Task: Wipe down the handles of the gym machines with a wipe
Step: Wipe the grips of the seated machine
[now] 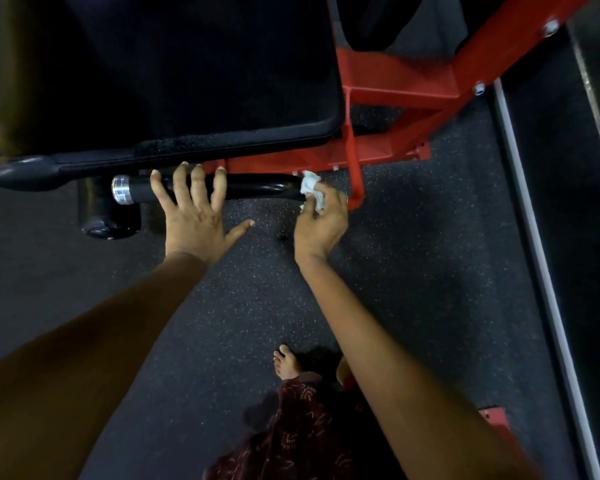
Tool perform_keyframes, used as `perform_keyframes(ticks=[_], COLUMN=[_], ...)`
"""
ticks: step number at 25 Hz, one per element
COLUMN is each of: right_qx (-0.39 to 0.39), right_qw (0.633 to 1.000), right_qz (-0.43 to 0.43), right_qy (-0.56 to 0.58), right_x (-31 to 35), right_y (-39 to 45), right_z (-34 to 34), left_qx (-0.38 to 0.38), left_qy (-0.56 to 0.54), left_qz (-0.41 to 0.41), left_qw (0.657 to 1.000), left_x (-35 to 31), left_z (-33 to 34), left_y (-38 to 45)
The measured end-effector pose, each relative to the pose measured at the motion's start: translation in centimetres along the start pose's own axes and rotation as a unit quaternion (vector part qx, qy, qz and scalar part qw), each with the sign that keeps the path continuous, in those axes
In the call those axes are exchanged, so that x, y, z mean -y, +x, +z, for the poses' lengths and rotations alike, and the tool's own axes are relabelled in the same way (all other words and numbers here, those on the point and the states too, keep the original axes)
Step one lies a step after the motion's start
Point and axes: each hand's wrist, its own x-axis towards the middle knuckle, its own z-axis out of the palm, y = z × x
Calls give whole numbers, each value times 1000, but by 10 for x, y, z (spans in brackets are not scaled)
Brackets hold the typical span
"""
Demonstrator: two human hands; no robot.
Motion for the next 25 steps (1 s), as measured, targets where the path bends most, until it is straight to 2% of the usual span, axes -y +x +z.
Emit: perform_keyframes(ticks=[3,5,7,9,11,13,15,18,19,21,25], right_qx=[-7,24,58,92,151,195,214,219,213,211,264], right_qw=[984,982,994,995,972,940,932,954,957,957,919], right_qz=[173,186,95,-46,-180,-272,-274,-102,-72,-100,-271], right_qy=[31,33,20,8,-20,-61,-103,-177,-184,-173,-109], right_x=[-21,-20,-1,15,16,3,-16,-41,-44,-38,-6], right_y=[21,26,11,-11,-21,-8,12,38,42,39,9], right_z=[-6,-6,-1,2,0,-8,-18,-36,-38,-36,-22], left_qx=[-7,-5,-3,1,0,-1,-4,-2,-5,-11,-6], left_qy=[-2,5,8,0,-3,-9,-10,-11,-11,-14,-23], left_qz=[0,1,1,2,3,4,4,4,5,6,5], left_qw=[1000,1000,1000,1000,1000,1000,1000,1000,1000,1000,1000], left_x=[1,2,2,2,2,1,2,2,2,2,2], left_z=[-1,-1,0,1,1,1,2,2,3,4,3], left_y=[0,0,0,1,1,1,1,1,1,2,2])
